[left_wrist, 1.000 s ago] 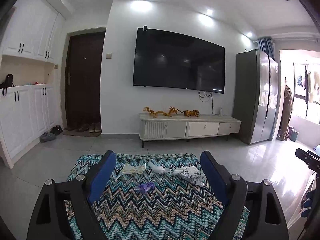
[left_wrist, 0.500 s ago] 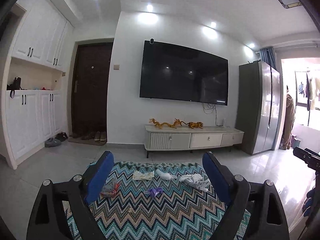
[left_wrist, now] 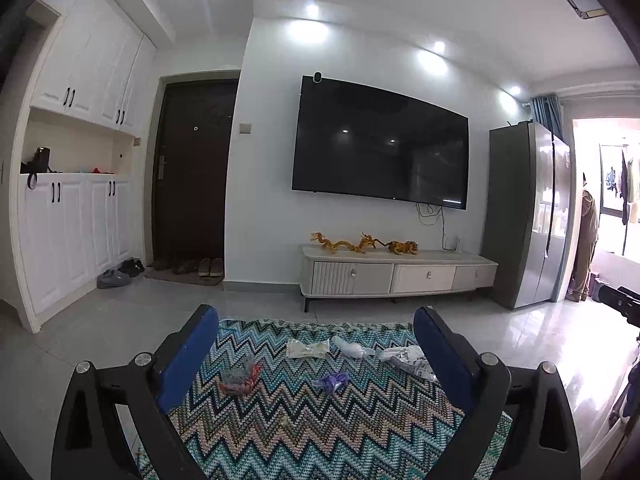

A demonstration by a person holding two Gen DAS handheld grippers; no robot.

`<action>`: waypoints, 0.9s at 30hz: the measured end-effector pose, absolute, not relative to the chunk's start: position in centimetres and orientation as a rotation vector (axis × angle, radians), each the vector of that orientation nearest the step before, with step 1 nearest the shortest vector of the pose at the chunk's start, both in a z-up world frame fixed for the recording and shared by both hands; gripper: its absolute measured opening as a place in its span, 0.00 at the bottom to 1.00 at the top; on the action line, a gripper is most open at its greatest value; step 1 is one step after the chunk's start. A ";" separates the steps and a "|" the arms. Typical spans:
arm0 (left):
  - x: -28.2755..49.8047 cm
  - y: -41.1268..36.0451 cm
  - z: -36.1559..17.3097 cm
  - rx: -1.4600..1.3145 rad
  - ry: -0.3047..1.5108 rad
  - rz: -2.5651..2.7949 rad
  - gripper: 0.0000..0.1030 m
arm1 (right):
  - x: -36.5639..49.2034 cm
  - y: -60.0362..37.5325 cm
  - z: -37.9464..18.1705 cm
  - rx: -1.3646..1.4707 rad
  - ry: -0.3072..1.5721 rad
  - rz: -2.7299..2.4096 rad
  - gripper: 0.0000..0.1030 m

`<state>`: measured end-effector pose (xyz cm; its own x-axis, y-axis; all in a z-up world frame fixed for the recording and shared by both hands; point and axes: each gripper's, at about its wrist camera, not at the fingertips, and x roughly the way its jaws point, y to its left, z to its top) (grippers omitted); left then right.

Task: Collect trash
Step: 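Move both tools back over the blanket, then grasp the clear plastic bag with the left tool while the right tool grasps the white printed bag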

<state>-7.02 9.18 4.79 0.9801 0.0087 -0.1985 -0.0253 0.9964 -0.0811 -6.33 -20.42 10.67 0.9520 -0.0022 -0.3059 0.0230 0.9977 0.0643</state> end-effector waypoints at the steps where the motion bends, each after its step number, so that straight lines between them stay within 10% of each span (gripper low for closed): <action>1: -6.8 9.4 4.6 -0.087 0.209 0.024 0.96 | -6.1 -20.3 10.5 0.058 0.317 -0.010 1.00; 27: 0.1 18.7 -4.3 -0.058 0.609 0.178 0.95 | 3.0 -19.5 4.1 0.058 0.496 0.132 1.00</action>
<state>0.08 18.71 -4.26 0.8053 0.1494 -0.5737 -0.1834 0.9830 -0.0016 3.04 -19.49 4.12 0.8712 0.1400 -0.4705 -0.1120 0.9899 0.0872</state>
